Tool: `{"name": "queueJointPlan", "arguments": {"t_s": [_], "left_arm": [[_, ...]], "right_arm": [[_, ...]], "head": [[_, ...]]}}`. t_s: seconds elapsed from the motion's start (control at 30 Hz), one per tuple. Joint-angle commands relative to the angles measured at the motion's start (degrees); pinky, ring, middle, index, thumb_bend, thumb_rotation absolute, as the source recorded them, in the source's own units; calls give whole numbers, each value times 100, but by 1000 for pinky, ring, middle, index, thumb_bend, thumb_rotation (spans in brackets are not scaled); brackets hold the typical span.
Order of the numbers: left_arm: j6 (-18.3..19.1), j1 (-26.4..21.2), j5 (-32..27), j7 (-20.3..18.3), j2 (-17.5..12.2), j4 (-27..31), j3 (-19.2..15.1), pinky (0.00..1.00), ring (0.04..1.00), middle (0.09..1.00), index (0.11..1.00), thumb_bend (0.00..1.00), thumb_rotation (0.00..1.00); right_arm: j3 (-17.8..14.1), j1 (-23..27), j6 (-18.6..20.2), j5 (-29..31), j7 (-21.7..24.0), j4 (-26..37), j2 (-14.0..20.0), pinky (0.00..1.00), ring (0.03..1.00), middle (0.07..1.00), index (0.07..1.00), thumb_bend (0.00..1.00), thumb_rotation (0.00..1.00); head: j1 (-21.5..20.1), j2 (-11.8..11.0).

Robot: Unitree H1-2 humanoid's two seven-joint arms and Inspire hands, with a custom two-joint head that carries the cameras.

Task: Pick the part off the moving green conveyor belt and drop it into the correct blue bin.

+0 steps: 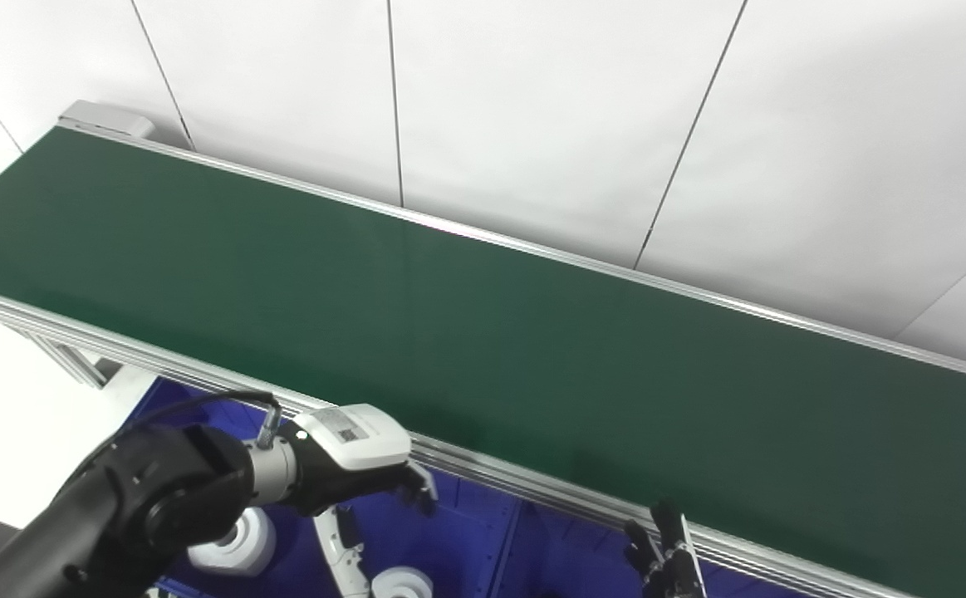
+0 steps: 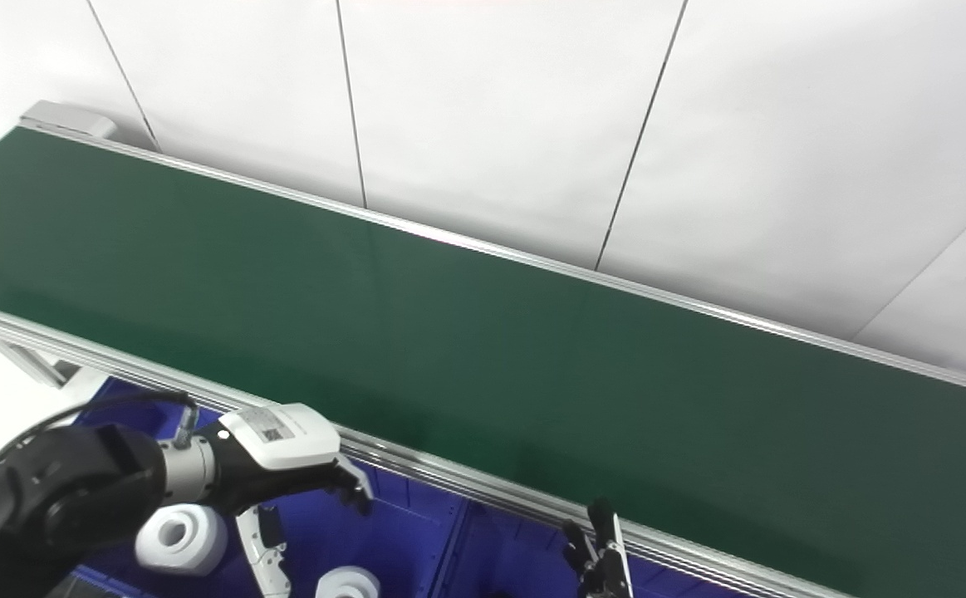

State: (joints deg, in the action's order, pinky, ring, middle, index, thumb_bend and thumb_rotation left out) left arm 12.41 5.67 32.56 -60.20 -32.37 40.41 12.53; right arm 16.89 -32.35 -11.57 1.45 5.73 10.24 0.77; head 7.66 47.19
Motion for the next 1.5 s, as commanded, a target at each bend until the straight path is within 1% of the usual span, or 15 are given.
{"name": "queueJointPlan", "arguments": {"t_s": [0.0,0.07,0.13,0.17,0.2,0.27,0.33,0.4,0.53,0.6,0.67,0.77,0.87,1.1,1.47], "left_arm": [[998,-132,-1599,-103,5,334,-434,651,760,787,784,855,676],[1361,-59,-2626,47,159,350,-778,694,775,798,795,806,712],[1440,139,-3634,403,383,342,-1151,687,758,786,796,785,750],[1448,370,-4351,776,570,321,-1341,680,749,780,796,779,766],[1451,531,-4856,1048,690,305,-1462,684,736,767,809,844,829],[1451,1064,-5969,1826,1234,202,-1709,694,728,768,811,921,831],[1448,1476,-6216,2215,1942,167,-2018,730,745,785,834,935,822],[1146,1731,-5982,2398,2435,97,-2188,801,793,836,891,898,842],[-279,2228,-5194,2891,3190,-339,-2200,970,924,938,977,840,882],[-862,2421,-4699,3121,3398,-545,-2099,992,962,970,995,832,877],[-1472,2639,-3929,3376,3530,-775,-1893,999,993,994,999,796,954],[-1894,2739,-3234,3671,3429,-1159,-1640,1000,1000,1000,1000,705,995],[-2192,2613,-2809,3874,3172,-1627,-1486,1000,1000,1000,1000,651,994],[-2663,2344,-1974,4257,2719,-2110,-1115,1000,1000,1000,1000,681,978],[-2842,2244,-1369,4998,2818,-2281,-692,1000,1000,1000,1000,621,980]], "right_arm": [[38,5,82,7,37,141,-64,939,939,1000,1000,753,926],[59,13,107,-23,26,167,-82,940,940,1000,1000,753,925],[77,8,164,-83,-16,198,-131,932,937,1000,1000,763,918],[101,15,208,-128,-36,212,-166,928,935,1000,1000,768,915],[118,20,240,-158,-48,222,-190,927,935,1000,1000,783,906],[183,34,328,-278,-115,239,-302,924,931,1000,1000,799,898],[251,29,434,-422,-198,259,-425,917,928,1000,1000,805,892],[329,38,501,-562,-269,251,-531,908,922,997,1000,803,891],[468,94,486,-777,-404,140,-744,920,925,999,1000,793,886],[528,109,521,-883,-457,137,-838,920,926,1000,1000,786,887],[599,139,552,-1020,-543,137,-915,910,935,1000,1000,776,894],[653,202,573,-1076,-635,104,-1014,908,943,1000,1000,767,891],[690,244,571,-1157,-744,65,-1066,891,937,1000,1000,775,904],[710,334,570,-1175,-866,48,-1096,877,933,1000,1000,788,920],[558,492,731,-1054,-755,175,-860,891,932,1000,1000,803,936]], "head": [[8,7],[-168,64],[-373,121],[-685,201],[-685,201],[-1190,280],[-1524,310],[-1956,340],[-2584,409],[-2771,474],[-2898,550],[-3012,615],[-3097,643],[-3111,742],[-2944,709]]}}
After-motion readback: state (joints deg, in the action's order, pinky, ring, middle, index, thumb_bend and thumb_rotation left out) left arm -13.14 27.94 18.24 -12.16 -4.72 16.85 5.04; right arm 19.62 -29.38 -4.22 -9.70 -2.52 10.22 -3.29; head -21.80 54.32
